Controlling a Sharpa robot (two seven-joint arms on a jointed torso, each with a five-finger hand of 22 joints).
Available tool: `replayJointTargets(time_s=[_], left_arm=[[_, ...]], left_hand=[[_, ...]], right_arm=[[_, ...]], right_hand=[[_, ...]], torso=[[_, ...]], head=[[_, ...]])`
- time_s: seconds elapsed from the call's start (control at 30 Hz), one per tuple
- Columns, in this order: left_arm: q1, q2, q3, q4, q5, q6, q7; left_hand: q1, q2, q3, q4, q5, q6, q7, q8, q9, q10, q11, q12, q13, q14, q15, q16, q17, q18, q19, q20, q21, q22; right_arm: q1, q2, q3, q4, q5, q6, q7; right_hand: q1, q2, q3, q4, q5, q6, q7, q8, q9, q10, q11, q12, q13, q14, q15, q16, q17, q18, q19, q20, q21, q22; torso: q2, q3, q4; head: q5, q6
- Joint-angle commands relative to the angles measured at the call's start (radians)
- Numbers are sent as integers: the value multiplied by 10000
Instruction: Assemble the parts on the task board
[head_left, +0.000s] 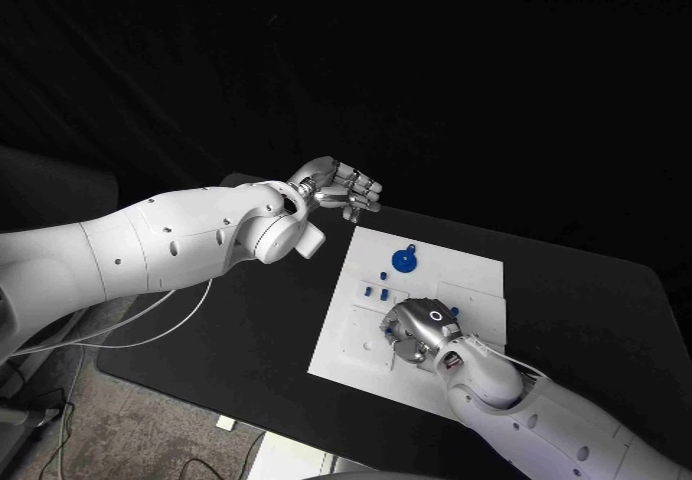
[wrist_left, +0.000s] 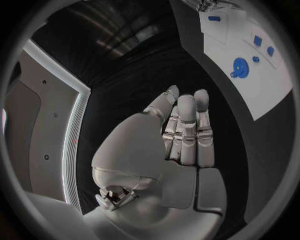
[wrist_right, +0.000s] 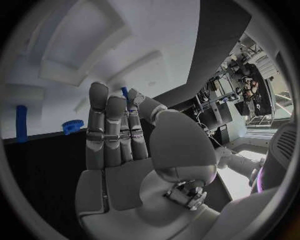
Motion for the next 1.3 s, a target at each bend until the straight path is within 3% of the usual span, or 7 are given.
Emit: replayJointTargets(time_s=[0.03,0.27,0.43,0.57,0.73,0.97,1.3], left_arm=[[20,29,11,3,-50,145,35],[20,25,10,-2,-51,146,31],[20,21,10,-2,-51,140,27],[20,17,10,-1,-51,140,22],[20,6,10,-3,-51,142,12],[20,-7,10,-11,-51,154,-4],[19,-104,9,0,-56,137,9]], left_hand=[[34,65,36,43,24,-74,-26,51,-10,-47,18,-2,2,-1,25,-55,14,61,27,7,-14,198],[34,65,36,43,24,-74,-26,51,-10,-47,18,-2,2,-1,25,-55,14,61,27,7,-14,198],[34,65,36,43,24,-74,-26,51,-10,-47,18,-2,2,-1,25,-55,14,61,27,7,-14,198],[34,65,36,43,24,-74,-26,51,-10,-47,18,-2,2,-1,25,-55,14,61,27,7,-14,198],[14,63,26,53,24,-83,-21,48,-9,-63,25,-8,2,-4,29,-54,15,60,23,11,-12,194],[21,52,26,43,40,-94,-19,44,-10,-74,27,-12,2,-6,29,-55,15,61,23,11,-13,194],[38,50,34,30,44,-98,-19,47,-9,-77,29,-8,3,-7,31,-53,16,66,22,12,-5,198]], right_arm=[[-38,-15,-27,-56,-109,399,79],[-37,-21,-31,-62,-43,323,173],[-36,-32,-32,-96,234,105,367],[-35,-47,-33,-118,542,-85,608],[-34,-110,-33,-18,774,-396,777],[-26,-465,-19,490,917,-609,770],[79,-1394,407,1760,1311,-203,545]], right_hand=[[-89,27,60,0,200,-39,51,33,-13,6,-39,74,8,-72,24,-28,-2,241,342,-15,-74,-14],[-136,-29,49,-2,382,-62,59,34,-40,-41,-23,74,4,-82,38,2,-27,276,344,10,-88,-5],[-468,-247,-236,132,1194,-784,248,5,-278,-902,239,28,-33,-107,197,20,-64,317,331,111,-140,-30],[-626,-512,-965,244,1051,-1525,404,19,-419,-1749,486,30,-42,-177,401,-133,-308,503,332,357,-442,-343],[-283,-518,-2570,348,1014,-2123,154,29,-423,-2518,635,89,-36,-42,506,-480,-954,611,434,505,-793,-1181],[11,-563,-3193,587,1110,-2214,148,12,-431,-2661,682,85,-40,-56,543,-281,-1298,654,415,543,-324,-2086],[-132,-484,-2918,426,1373,-2048,237,15,-428,-2157,539,91,-44,57,433,-69,-1249,573,409,437,204,-2324]], torso=[[2,10,-2],[2,7,10],[1,-1,1],[-1,-2,5],[-2,5,7],[2,7,-21],[-3,46,-68]], head=[[-14,-7],[-35,-24],[-48,-19],[-48,-25],[-81,-25],[-129,-10],[-438,79]])
